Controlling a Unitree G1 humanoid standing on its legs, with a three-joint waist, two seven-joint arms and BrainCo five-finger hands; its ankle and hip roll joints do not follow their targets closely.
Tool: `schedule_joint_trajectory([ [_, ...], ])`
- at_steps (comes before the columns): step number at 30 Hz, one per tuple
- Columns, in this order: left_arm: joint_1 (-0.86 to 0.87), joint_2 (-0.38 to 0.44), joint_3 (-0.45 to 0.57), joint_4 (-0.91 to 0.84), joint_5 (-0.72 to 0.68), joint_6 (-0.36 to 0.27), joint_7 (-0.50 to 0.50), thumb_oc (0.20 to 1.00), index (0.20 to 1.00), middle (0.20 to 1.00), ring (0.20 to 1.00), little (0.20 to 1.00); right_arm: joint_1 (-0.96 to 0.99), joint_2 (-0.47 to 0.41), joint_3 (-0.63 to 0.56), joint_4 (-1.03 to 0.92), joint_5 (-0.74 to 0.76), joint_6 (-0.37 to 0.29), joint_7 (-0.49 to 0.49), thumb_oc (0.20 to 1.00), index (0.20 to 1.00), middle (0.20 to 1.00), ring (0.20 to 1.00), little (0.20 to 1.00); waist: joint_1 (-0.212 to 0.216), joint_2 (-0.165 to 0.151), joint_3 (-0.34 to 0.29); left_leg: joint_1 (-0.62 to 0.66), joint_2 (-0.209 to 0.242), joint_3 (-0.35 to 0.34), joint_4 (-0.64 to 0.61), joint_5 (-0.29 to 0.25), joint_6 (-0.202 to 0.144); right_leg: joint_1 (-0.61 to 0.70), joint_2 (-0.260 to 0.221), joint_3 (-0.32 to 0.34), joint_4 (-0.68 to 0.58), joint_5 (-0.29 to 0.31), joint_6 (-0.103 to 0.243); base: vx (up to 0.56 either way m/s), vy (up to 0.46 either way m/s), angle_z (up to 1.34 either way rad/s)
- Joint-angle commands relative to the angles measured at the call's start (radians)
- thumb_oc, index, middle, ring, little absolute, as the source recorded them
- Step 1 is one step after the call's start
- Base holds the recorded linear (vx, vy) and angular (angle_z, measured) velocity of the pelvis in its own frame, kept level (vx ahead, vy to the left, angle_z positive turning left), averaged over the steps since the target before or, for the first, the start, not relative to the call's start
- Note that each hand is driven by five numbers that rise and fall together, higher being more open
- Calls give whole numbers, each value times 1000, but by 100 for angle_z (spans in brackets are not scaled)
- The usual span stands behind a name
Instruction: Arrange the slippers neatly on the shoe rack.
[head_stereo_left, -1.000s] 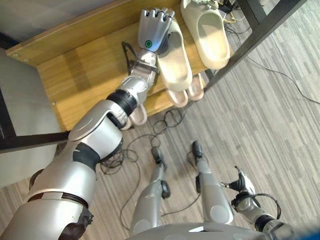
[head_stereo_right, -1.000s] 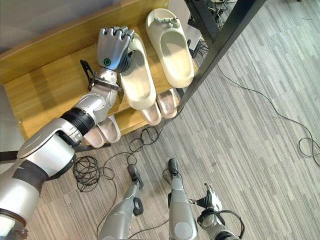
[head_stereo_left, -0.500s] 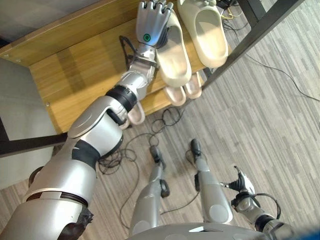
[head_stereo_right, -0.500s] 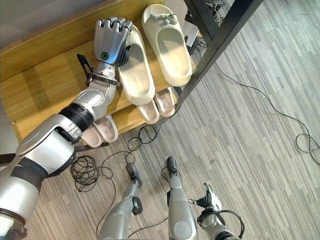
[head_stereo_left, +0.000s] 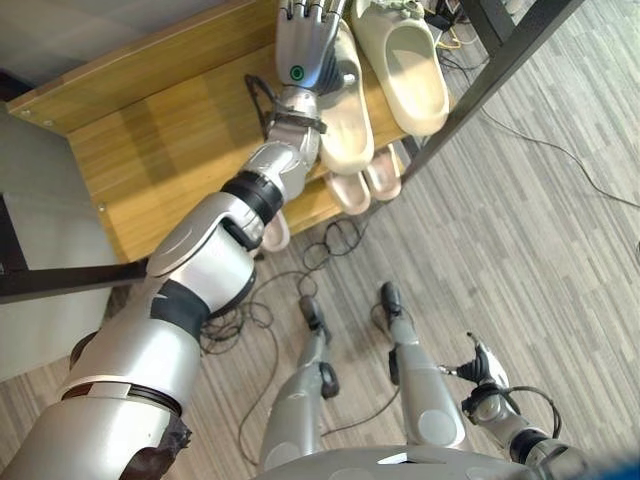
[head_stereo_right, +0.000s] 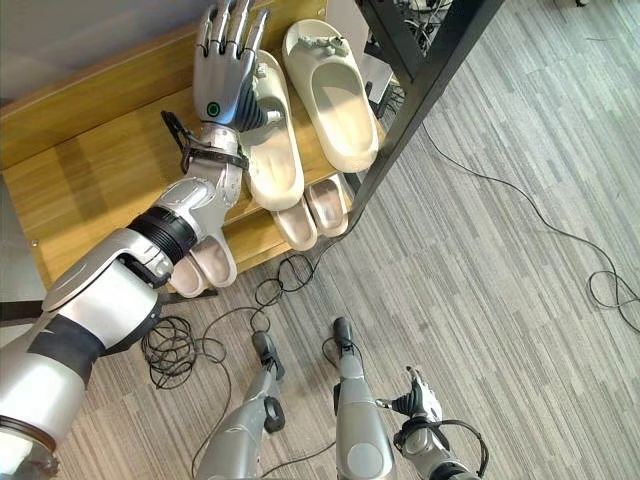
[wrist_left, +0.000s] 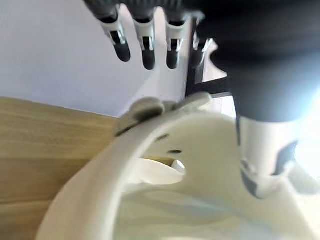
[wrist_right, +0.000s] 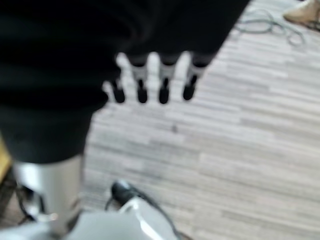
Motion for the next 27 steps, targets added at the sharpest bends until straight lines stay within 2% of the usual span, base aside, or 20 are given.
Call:
schedule_joint_trajectory([
  [1, -117, -4, 64, 55, -4, -38, -18, 1000, 1000, 1000, 1000, 1000, -3, -49, -24, 8, 29, 9, 4, 1000, 1000, 1000, 1000, 1000, 16, 25, 26, -55, -24, -85, 102, -75, -21, -18, -27, -38, 137, -111, 49, 0, 0, 0],
  [7, -68, 2, 85, -15, -21, -68, -54, 1000, 1000, 1000, 1000, 1000, 11, -48, -42, 10, 48, 18, 20, 1000, 1000, 1000, 1000, 1000, 31, 39, 29, -44, -26, -96, 106, -72, -24, -4, -29, -48, 145, -123, 44, -3, -5, 0],
  [17, 174, 50, 184, -265, 20, -97, -7, 1000, 1000, 1000, 1000, 1000, 41, -32, -70, 10, 57, 29, 23, 1000, 1000, 1000, 1000, 1000, 67, 53, 35, -25, -26, -113, 108, -68, -28, 25, -24, -58, 147, -142, 35, -15, -19, 5],
  [20, 258, 41, 219, -318, -8, -121, -36, 1000, 1000, 1000, 1000, 1000, 43, -28, -90, 14, 58, 42, 18, 1000, 1000, 1000, 1000, 1000, 78, 63, 40, -22, -27, -116, 106, -63, -27, 28, -24, -57, 147, -144, 31, -18, -5, 7],
  [27, 339, 59, 262, -384, -52, -158, -77, 1000, 1000, 1000, 1000, 1000, 53, -28, -119, 11, 71, 51, 20, 1000, 1000, 1000, 1000, 1000, 95, 82, 38, -12, -28, -118, 96, -55, -26, 32, -24, -56, 139, -140, 30, 0, 0, 0],
])
